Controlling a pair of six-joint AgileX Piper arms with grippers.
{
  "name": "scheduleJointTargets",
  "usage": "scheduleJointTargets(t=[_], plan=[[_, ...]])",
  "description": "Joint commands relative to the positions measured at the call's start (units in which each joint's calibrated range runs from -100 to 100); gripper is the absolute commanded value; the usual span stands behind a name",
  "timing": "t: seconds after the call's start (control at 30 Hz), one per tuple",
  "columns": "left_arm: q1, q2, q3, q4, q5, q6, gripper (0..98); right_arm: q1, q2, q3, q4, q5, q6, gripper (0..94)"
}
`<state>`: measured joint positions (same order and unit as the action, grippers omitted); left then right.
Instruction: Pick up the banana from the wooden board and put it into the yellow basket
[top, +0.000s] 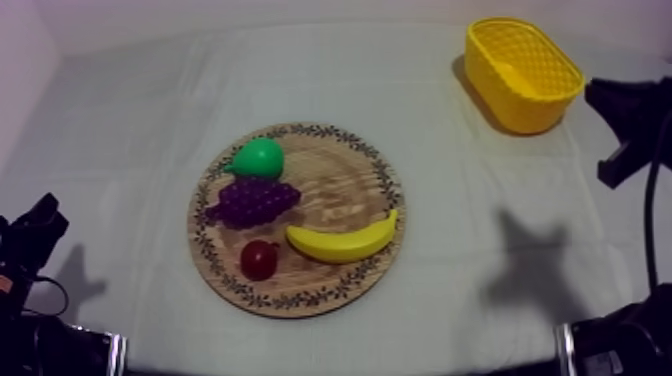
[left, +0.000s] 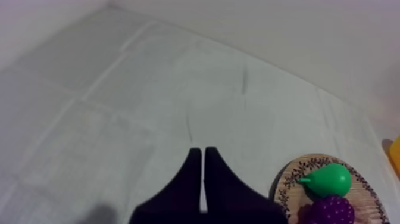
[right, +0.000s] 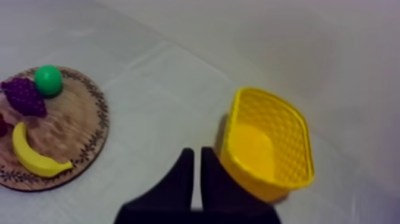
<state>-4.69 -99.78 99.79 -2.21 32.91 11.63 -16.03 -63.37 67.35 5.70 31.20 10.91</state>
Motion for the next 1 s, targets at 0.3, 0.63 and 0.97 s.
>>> scheduleJointTargets(t=[0.3,0.63,0.97], plan=[[0.02,-0.05,-0.01,0.03,-0.01,0.01,0.1,-13.6,13.26,-18.36,2.63,8.96,2.07,3.4],[0.02,-0.05,-0.01,0.03,-0.01,0.0,0.1,-23.35,17.89,-24.29,3.07,16.1,5.12,3.3],[0.02,-0.05,-0.01,0.03,-0.01,0.01,0.1,-27.72,22.86,-27.41,2.17,23.06,10.2,3.3]])
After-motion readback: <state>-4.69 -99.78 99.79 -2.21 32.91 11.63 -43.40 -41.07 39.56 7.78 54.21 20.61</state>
